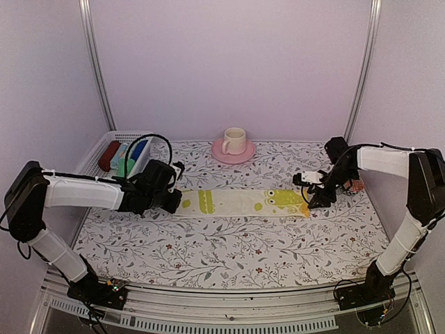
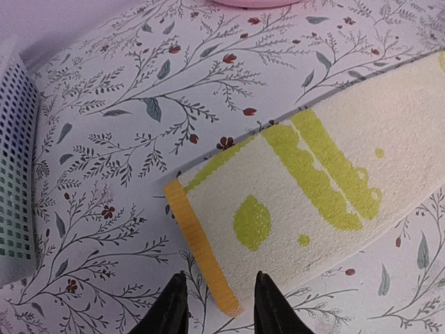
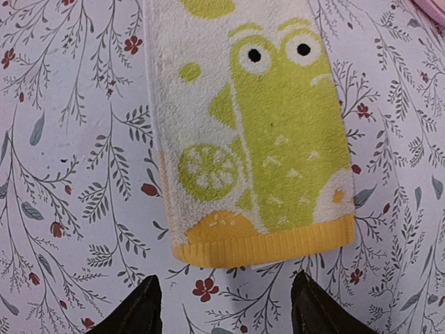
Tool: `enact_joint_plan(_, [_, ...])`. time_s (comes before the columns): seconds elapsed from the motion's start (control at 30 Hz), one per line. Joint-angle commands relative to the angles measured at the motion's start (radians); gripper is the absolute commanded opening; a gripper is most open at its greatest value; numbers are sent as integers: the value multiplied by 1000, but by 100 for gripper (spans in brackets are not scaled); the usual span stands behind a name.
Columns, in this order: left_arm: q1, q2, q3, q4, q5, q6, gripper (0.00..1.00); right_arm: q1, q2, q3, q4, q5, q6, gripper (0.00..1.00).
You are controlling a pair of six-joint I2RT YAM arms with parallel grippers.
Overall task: Roll the towels
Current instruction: Fold the towel at the center of the board.
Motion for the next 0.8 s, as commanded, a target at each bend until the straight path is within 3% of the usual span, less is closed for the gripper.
enact_joint_plan(0.0, [25,27,54,29,-10,16,34,-7,-9,103,-9,-18,128,62])
enact_joint_plan(0.17, [41,63,57,75,-4,20,34,-7,103,245,-8,-53,353,53])
enact_joint_plan(0.4, [39,100,25,152,31,38,31,-23,214,254,41,69,501,42])
enact_joint_plan(0.77, [-15,178,37,168,5,61,27,-64,273,252,-34,10,572,37])
